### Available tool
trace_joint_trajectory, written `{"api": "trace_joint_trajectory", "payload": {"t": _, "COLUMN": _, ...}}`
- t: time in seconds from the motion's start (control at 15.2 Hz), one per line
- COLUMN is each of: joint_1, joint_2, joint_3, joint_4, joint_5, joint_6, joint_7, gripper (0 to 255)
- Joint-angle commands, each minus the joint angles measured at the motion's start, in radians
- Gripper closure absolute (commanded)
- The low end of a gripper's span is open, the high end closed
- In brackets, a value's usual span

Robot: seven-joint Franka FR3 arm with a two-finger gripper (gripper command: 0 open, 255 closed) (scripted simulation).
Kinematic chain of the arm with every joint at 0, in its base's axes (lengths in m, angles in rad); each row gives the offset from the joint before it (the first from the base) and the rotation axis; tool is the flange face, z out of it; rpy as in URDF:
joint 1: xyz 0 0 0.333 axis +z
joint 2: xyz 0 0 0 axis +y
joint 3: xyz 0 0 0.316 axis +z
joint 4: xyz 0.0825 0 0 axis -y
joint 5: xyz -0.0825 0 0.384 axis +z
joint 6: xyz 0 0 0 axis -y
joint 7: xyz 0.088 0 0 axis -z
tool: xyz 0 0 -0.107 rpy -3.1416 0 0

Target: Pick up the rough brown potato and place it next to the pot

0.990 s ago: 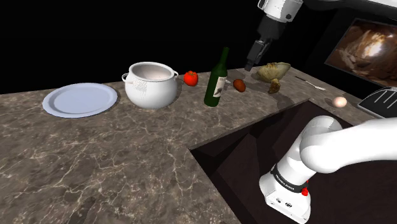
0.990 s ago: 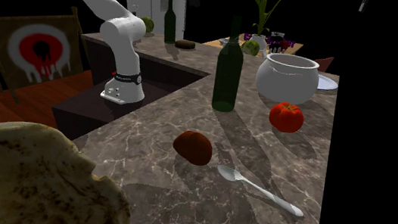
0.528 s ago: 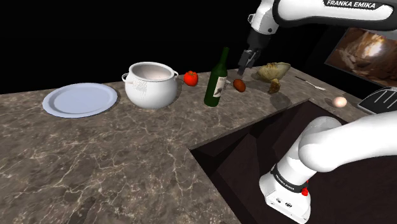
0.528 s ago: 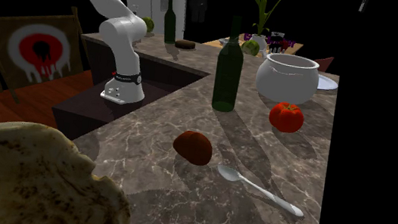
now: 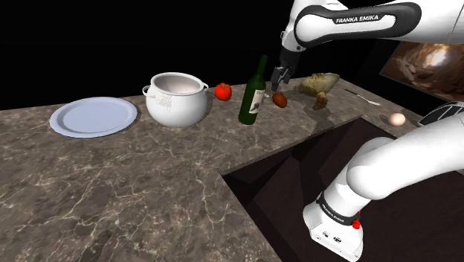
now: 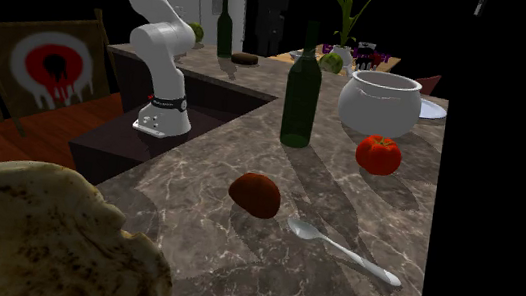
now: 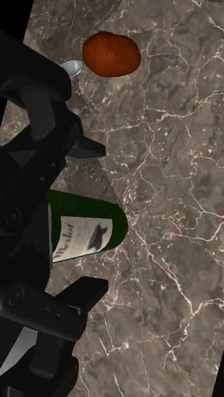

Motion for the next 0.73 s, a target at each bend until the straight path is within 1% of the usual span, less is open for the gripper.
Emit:
{"api": "trace_joint_trajectory", "payload": {"t": 0.0, "joint_1": -0.018, "joint_2": 0.055, "joint_3": -0.020, "joint_4": 0.012, "joint_5": -0.020, "joint_6": 0.039, "joint_7": -0.003, "gripper": 0}}
{"api": "trace_joint_trajectory", "payload": {"t": 0.33, "joint_1": -0.059, "joint_2": 0.203, "joint_3": -0.067, "joint_4": 0.067, "joint_5": -0.058, "joint_6": 0.123, "joint_7": -0.010, "gripper": 0}}
{"api": "trace_joint_trajectory", "payload": {"t": 0.66, "joint_1": -0.097, "joint_2": 0.359, "joint_3": -0.113, "joint_4": 0.146, "joint_5": -0.082, "joint_6": 0.192, "joint_7": -0.018, "gripper": 0}}
